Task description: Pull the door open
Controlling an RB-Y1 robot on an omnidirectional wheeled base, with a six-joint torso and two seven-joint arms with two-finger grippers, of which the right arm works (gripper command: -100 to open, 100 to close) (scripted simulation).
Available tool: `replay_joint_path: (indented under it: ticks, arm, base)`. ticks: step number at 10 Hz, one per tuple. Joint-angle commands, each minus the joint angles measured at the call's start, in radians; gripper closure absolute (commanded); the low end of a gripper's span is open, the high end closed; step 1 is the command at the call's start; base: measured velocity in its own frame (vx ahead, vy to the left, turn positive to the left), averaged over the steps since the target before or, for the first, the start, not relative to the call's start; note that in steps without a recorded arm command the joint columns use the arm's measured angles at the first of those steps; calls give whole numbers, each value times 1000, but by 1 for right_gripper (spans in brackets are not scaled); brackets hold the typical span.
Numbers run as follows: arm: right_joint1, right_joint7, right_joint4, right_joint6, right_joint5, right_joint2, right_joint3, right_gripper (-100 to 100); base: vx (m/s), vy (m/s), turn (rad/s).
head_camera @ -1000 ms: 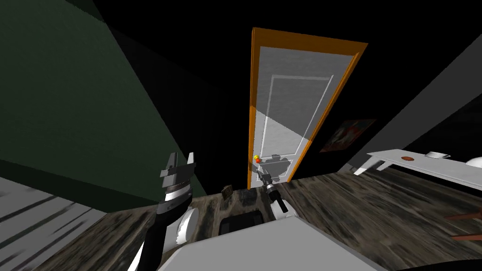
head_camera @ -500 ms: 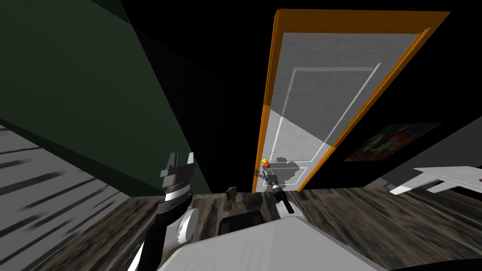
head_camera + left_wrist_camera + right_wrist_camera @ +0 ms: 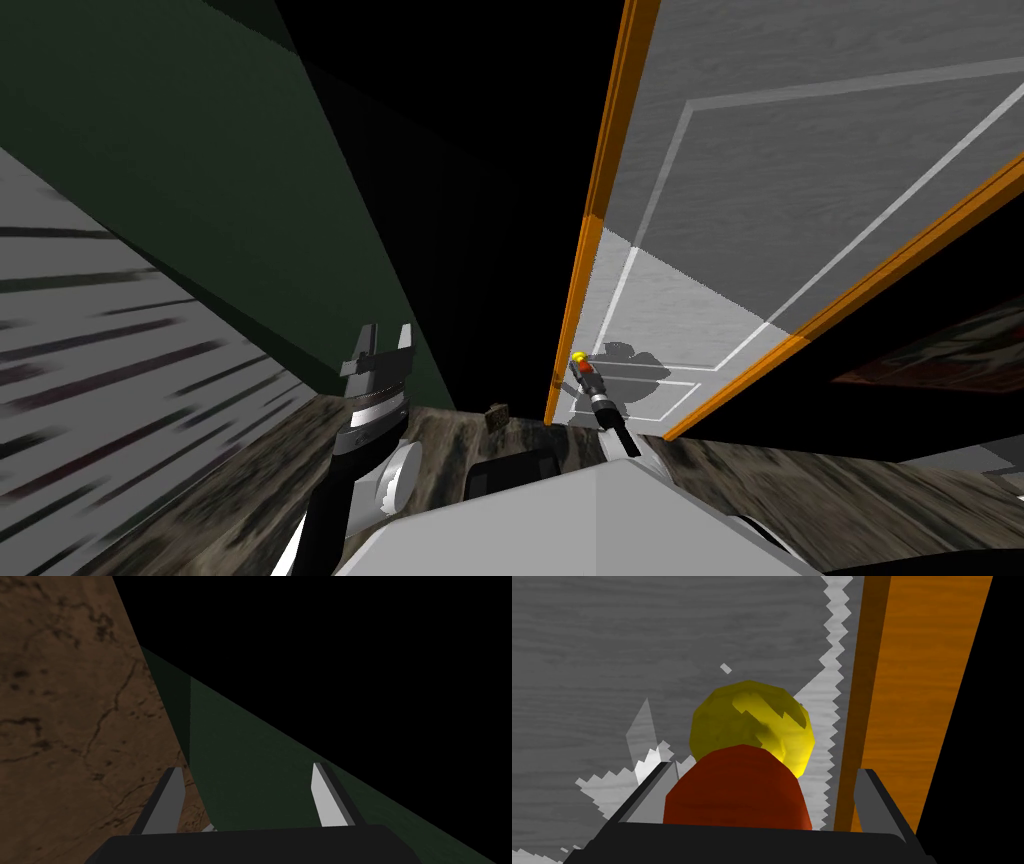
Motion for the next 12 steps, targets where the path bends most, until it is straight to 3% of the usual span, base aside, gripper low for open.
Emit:
replay_joint_path:
  ticks: [1, 6, 12]
  arm:
    - [2, 1, -2, 2, 1, 1, 2, 100]
    - [2, 1, -2, 2, 1, 1, 2, 100]
    - [0, -118, 3, 3, -14, -5, 8, 100]
  base:
    - [-6, -4, -67]
    - [-13, 1, -1]
    - [-18, -8, 18]
